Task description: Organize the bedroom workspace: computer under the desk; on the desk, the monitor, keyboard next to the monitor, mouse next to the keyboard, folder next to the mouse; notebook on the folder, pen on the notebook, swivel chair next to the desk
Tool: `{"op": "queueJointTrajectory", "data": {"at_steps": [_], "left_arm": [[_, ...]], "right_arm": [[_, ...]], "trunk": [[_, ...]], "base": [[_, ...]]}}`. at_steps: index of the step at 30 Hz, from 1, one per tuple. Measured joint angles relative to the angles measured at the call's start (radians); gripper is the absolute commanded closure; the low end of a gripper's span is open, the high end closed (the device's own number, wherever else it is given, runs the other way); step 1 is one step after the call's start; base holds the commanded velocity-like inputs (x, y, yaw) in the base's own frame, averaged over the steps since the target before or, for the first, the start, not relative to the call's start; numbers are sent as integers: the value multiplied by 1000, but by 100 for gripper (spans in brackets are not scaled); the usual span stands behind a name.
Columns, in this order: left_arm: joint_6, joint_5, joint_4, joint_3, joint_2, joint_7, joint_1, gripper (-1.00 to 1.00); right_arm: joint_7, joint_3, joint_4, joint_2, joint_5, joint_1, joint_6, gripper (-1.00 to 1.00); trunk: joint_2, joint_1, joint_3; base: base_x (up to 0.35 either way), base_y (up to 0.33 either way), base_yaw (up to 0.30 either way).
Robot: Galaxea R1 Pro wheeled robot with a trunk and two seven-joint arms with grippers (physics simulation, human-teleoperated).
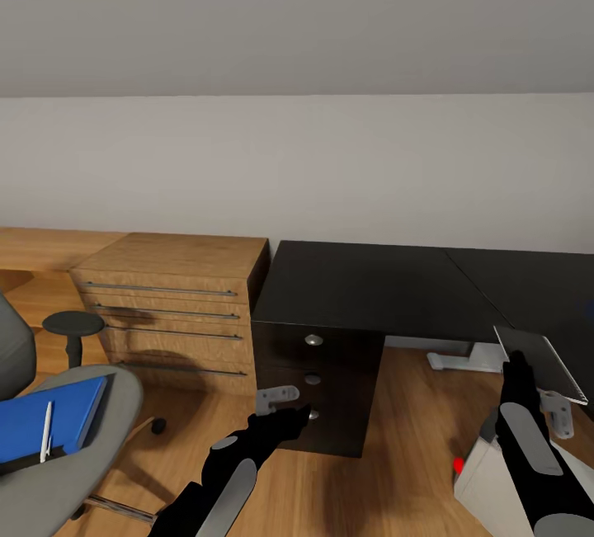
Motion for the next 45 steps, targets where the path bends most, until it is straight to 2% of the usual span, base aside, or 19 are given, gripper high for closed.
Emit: {"op": "queueJointTrajectory", "data": {"at_steps": [2,14,35,36,40,41,45], "left_arm": [[0,0,1,-1,0,0,0,-100],[0,0,8,-2,-1,0,0,-100],[0,0,13,-2,-2,0,0,-100],[0,0,13,-2,-2,0,0,-100],[0,0,13,-2,-2,0,0,-100],[0,0,13,-2,-2,0,0,-100],[0,0,14,-2,-2,0,0,-100]], "right_arm": [[-1,0,0,-9,-2,0,0,-100],[-3,-2,0,-27,-3,0,1,-100],[-6,-20,0,-32,-3,0,2,-100],[-6,-20,0,-32,-4,0,2,100],[-7,-20,0,-32,-5,0,3,100],[-7,-21,-1,-32,8,0,6,100],[-6,-21,0,-32,0,0,3,100]], "trunk": [[0,0,0],[0,0,0],[0,0,0],[0,0,0],[0,0,0],[0,0,0],[0,0,0]], "base": [[0,0,0],[0,0,0],[0,0,0],[0,0,0],[0,0,0],[0,0,0],[0,0,0]]}}
